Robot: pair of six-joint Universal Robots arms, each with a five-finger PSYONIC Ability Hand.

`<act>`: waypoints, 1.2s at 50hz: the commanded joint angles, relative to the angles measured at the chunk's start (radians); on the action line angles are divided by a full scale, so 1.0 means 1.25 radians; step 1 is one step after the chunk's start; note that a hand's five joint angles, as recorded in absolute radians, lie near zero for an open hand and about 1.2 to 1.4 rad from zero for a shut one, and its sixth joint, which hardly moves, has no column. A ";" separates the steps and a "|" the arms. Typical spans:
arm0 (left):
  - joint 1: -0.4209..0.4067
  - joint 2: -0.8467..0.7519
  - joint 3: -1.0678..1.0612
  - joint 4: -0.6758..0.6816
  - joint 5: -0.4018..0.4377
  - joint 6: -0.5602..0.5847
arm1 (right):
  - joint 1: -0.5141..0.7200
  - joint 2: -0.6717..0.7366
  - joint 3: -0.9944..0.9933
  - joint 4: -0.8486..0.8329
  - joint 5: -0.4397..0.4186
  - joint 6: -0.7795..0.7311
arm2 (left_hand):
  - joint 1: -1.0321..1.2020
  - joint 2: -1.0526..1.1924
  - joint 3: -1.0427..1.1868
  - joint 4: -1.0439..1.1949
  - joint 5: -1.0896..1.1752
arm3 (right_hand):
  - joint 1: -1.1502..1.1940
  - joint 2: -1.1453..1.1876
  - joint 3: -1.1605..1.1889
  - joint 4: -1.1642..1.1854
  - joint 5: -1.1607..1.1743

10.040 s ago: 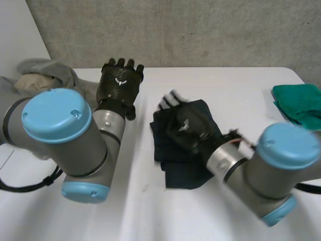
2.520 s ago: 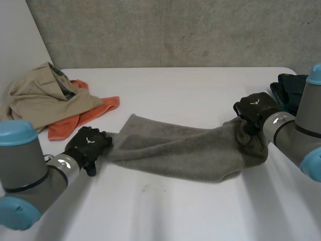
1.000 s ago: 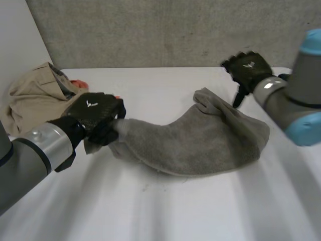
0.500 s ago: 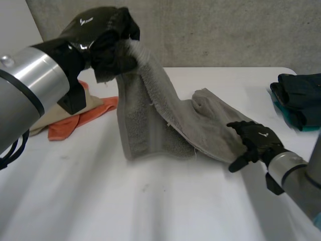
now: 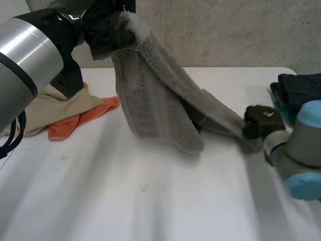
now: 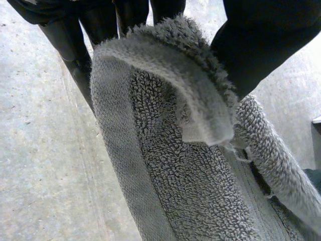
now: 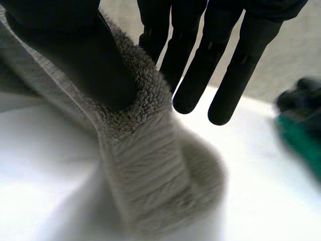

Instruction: Fold the laundry.

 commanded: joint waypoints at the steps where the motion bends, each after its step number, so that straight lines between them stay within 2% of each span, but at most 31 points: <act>1: 0.029 0.014 -0.014 -0.016 -0.001 0.008 | -0.073 -0.192 -0.011 0.033 -0.098 -0.133 | 0.201 0.160 0.163 0.159 0.200 | 0.215 0.174 0.168 0.162 0.203; 4: 0.063 0.017 -0.030 -0.028 0.000 0.010 | -0.073 -0.258 -0.041 0.101 -0.120 -0.202 | 0.201 0.160 0.163 0.159 0.200 | 0.215 0.174 0.168 0.162 0.203; 7: 0.102 0.017 -0.052 -0.048 0.003 0.012 | -0.080 -0.336 -0.142 0.289 -0.135 -0.328 | 0.201 0.160 0.163 0.159 0.200 | 0.215 0.174 0.168 0.162 0.203; 12: 0.142 0.009 -0.100 -0.074 0.008 0.027 | -0.092 -0.343 -0.269 0.561 -0.141 -0.446 | 0.201 0.160 0.163 0.159 0.200 | 0.215 0.174 0.168 0.162 0.203; 15: 0.146 -0.013 -0.145 -0.086 0.009 0.088 | -0.091 -0.319 -0.320 0.702 -0.140 -0.526 | 0.201 0.160 0.163 0.159 0.200 | 0.215 0.174 0.168 0.162 0.203; 18: 0.146 -0.084 -0.177 -0.084 0.006 0.183 | -0.084 -0.277 -0.341 0.754 -0.135 -0.578 | 0.201 0.160 0.163 0.159 0.200 | 0.215 0.174 0.168 0.162 0.203; 19: 0.147 -0.119 -0.181 -0.085 0.004 0.230 | -0.084 -0.240 -0.348 0.763 -0.125 -0.605 | 0.201 0.160 0.163 0.159 0.200 | 0.215 0.174 0.168 0.162 0.203; 22: 0.143 -0.188 -0.162 -0.084 -0.002 0.294 | -0.083 -0.173 -0.355 0.762 -0.120 -0.622 | 0.201 0.160 0.163 0.159 0.200 | 0.215 0.174 0.168 0.162 0.203; 25: 0.143 -0.252 -0.105 -0.079 -0.001 0.309 | -0.069 -0.105 -0.408 0.748 -0.096 -0.617 | 0.201 0.160 0.163 0.159 0.200 | 0.215 0.174 0.168 0.162 0.203; 27: 0.145 -0.315 -0.011 -0.065 -0.003 0.309 | -0.049 -0.059 -0.453 0.727 -0.075 -0.614 | 0.201 0.160 0.163 0.159 0.200 | 0.215 0.174 0.168 0.162 0.203; 29: 0.143 -0.351 0.065 -0.048 -0.007 0.309 | -0.020 0.004 -0.550 0.679 -0.024 -0.605 | 0.201 0.160 0.163 0.159 0.200 | 0.215 0.174 0.168 0.162 0.203; 31: 0.130 -0.394 0.189 -0.005 -0.018 0.310 | -0.005 0.039 -0.618 0.637 0.017 -0.598 | 0.201 0.160 0.163 0.159 0.200 | 0.215 0.174 0.168 0.162 0.203; 32: 0.127 -0.403 0.231 0.014 -0.024 0.312 | 0.006 0.066 -0.693 0.579 0.055 -0.587 | 0.201 0.160 0.163 0.159 0.200 | 0.215 0.174 0.168 0.162 0.203; 34: 0.120 -0.422 0.342 0.084 -0.038 0.313 | 0.010 0.084 -0.773 0.487 0.082 -0.565 | 0.201 0.160 0.163 0.159 0.200 | 0.215 0.174 0.168 0.162 0.203; 39: 0.113 -0.422 0.452 0.288 -0.057 0.309 | 0.011 0.069 -0.813 0.269 0.071 -0.512 | 0.201 0.160 0.163 0.159 0.200 | 0.215 0.174 0.168 0.162 0.203; 42: 0.104 -0.417 0.439 0.349 -0.061 0.310 | 0.012 0.022 -0.780 0.200 0.047 -0.497 | 0.201 0.160 0.163 0.159 0.200 | 0.215 0.174 0.168 0.162 0.203; 48: 0.106 -0.352 0.309 0.319 -0.057 0.307 | 0.009 -0.039 -0.689 0.250 -0.016 -0.497 | 0.201 0.160 0.163 0.159 0.200 | 0.215 0.174 0.168 0.162 0.203; 51: 0.110 -0.315 0.191 0.302 -0.054 0.305 | 0.001 -0.058 -0.650 0.355 -0.041 -0.501 | 0.201 0.160 0.163 0.159 0.200 | 0.215 0.174 0.168 0.162 0.203; 57: 0.120 -0.291 -0.004 0.295 -0.051 0.309 | -0.002 -0.008 -0.585 0.574 -0.096 -0.524 | 0.201 0.160 0.163 0.159 0.200 | 0.215 0.174 0.168 0.162 0.203; 60: 0.124 -0.299 -0.085 0.293 -0.050 0.314 | -0.010 0.036 -0.558 0.626 -0.095 -0.551 | 0.201 0.160 0.163 0.159 0.200 | 0.215 0.174 0.168 0.162 0.203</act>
